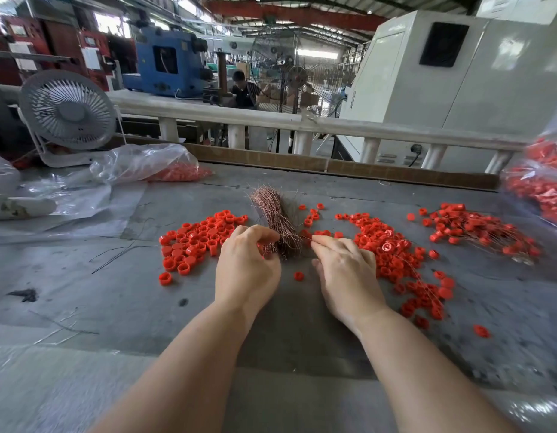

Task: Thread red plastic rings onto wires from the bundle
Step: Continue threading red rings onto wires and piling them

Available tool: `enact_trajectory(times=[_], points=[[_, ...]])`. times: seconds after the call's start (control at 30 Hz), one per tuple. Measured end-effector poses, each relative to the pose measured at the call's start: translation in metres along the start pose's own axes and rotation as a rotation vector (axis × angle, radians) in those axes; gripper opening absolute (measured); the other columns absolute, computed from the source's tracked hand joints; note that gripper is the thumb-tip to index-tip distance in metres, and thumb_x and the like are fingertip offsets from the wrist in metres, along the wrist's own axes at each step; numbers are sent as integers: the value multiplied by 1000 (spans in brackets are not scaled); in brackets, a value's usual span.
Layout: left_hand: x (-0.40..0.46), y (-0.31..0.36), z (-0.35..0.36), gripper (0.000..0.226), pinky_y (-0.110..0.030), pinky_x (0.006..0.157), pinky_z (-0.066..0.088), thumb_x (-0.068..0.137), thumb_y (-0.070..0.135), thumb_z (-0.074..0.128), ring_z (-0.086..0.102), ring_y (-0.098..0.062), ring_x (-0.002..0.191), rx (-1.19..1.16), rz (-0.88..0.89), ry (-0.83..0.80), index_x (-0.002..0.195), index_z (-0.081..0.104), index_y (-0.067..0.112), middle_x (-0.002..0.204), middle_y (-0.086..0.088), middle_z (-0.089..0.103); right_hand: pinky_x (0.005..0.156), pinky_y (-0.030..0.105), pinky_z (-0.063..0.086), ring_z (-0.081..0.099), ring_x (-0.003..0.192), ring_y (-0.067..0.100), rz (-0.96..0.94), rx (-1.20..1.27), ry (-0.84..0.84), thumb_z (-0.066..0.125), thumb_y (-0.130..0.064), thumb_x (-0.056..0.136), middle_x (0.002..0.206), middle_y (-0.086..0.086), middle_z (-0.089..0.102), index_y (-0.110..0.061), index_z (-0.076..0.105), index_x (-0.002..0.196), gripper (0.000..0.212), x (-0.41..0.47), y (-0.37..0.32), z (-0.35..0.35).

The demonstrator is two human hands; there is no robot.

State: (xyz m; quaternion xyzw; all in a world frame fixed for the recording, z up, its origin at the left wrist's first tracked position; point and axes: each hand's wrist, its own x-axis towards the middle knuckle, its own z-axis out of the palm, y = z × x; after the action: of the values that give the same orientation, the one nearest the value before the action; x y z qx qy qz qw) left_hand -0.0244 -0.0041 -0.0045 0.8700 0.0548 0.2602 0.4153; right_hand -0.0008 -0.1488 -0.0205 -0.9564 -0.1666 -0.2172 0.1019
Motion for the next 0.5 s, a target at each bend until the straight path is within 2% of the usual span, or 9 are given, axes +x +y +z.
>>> enact_trajectory(times=[0.07,0.17,0.23,0.27,0.33,0.4,0.5], points=[[0,2,0,19,-12,66,32,77,11,66,51,-7,76,-49,16,17,93,69,22,82,15,53,87,28,20,42,121,15,3,35,93,46,-19,95,133,-10,53,-21,58,123,31,-1,-2,-4],[-1,6,1,9,-5,59,36,77,14,69,52,4,58,-157,22,-30,81,71,21,64,19,57,84,34,36,59,96,26,15,193,289,61,-8,85,101,1,70,-11,73,93,14,-2,-5,-14],[-2,7,3,6,-13,59,42,79,16,68,52,3,50,-246,-13,-121,77,73,17,58,15,60,79,31,45,61,83,27,-36,285,386,63,-4,80,87,4,72,-6,74,82,11,-1,-7,-20],[-3,8,4,9,-19,56,43,81,17,67,50,0,48,-295,-41,-176,75,73,15,57,11,61,78,27,45,61,79,25,-70,319,410,62,-4,78,83,5,72,-5,73,80,12,-2,-9,-23],[-4,9,5,21,-21,47,40,87,19,61,49,-7,46,-427,-109,-256,71,72,10,57,5,63,76,21,44,61,75,22,-143,362,429,61,-3,77,80,5,71,-3,73,78,12,-3,-14,-27],[-5,10,2,29,-20,40,38,92,19,55,50,-8,45,-617,-194,-297,70,70,8,59,2,63,76,22,44,60,74,21,-201,382,424,61,-3,76,79,4,71,-4,73,78,12,-5,-19,-30],[-3,11,-2,27,-18,38,36,92,17,56,47,-7,43,-809,-275,-310,70,70,9,59,0,61,74,25,45,60,74,21,-249,403,411,62,-3,76,79,2,71,-5,73,76,12,-6,-24,-30]])
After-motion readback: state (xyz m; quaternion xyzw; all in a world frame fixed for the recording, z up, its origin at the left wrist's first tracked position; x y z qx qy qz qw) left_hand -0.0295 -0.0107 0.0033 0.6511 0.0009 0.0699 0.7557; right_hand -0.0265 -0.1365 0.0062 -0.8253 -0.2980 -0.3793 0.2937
